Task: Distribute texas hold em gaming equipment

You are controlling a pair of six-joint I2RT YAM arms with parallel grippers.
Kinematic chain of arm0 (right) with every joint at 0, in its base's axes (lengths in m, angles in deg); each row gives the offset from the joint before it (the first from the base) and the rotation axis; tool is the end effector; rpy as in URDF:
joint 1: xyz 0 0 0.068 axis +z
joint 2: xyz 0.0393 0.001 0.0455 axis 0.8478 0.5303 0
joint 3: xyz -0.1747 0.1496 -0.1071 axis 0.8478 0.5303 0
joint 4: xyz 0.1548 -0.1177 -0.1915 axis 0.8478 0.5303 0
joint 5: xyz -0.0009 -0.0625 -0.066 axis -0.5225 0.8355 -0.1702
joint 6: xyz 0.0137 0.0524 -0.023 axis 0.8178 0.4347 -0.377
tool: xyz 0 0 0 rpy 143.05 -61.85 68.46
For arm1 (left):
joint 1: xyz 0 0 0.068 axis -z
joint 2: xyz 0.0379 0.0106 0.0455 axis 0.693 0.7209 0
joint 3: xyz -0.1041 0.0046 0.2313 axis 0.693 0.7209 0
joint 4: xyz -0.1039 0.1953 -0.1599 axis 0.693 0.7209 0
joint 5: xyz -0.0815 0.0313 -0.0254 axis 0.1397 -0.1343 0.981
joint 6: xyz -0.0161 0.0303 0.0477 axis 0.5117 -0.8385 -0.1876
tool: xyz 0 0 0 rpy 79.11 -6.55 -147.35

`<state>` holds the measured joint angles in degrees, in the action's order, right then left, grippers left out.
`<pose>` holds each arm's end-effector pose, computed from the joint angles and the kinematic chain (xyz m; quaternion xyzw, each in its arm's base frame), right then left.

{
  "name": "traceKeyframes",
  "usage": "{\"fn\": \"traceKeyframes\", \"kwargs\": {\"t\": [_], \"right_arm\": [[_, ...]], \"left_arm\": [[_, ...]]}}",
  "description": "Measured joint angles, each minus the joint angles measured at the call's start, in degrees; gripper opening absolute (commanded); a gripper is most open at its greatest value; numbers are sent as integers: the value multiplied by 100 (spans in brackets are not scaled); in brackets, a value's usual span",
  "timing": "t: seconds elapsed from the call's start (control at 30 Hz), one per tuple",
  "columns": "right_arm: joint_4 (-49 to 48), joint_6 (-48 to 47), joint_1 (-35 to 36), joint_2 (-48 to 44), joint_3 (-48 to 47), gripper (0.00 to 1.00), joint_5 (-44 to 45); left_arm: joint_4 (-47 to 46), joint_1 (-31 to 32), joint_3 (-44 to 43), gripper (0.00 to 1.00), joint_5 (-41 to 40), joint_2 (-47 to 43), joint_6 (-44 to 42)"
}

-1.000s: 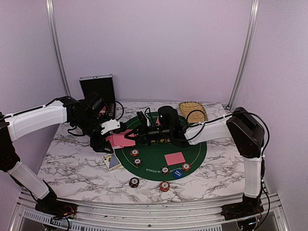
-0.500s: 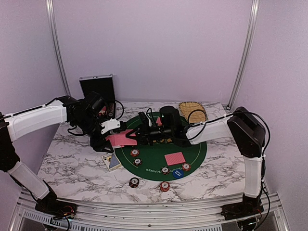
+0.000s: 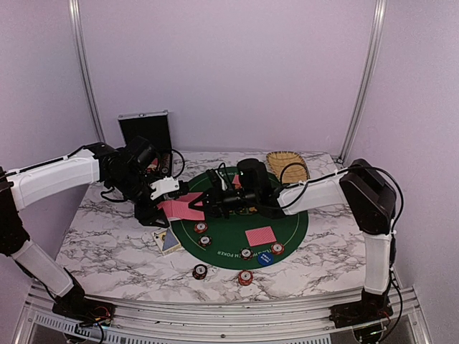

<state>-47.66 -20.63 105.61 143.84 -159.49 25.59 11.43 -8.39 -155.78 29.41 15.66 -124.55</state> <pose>0.2902 0.3605 0.1634 -0.1167 0.7710 0.6202 0.0849 0.2576 -0.1971 0.2431 0.6034 0.7512 -0.1202 0.2390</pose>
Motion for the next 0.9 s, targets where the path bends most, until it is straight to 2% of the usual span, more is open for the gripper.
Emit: {"fn": "traceKeyframes", "kwargs": {"t": [0.23, 0.67, 0.9], "right_arm": [[306, -184, -37, -278, 26, 0, 2], [551, -310, -243, -544, 70, 0, -2], [708, -435, -680, -546, 74, 0, -22]], "left_arm": [[0, 0, 0, 2, 0, 0, -2], [0, 0, 0, 2, 0, 0, -2], [0, 0, 0, 2, 0, 0, -2]]}}
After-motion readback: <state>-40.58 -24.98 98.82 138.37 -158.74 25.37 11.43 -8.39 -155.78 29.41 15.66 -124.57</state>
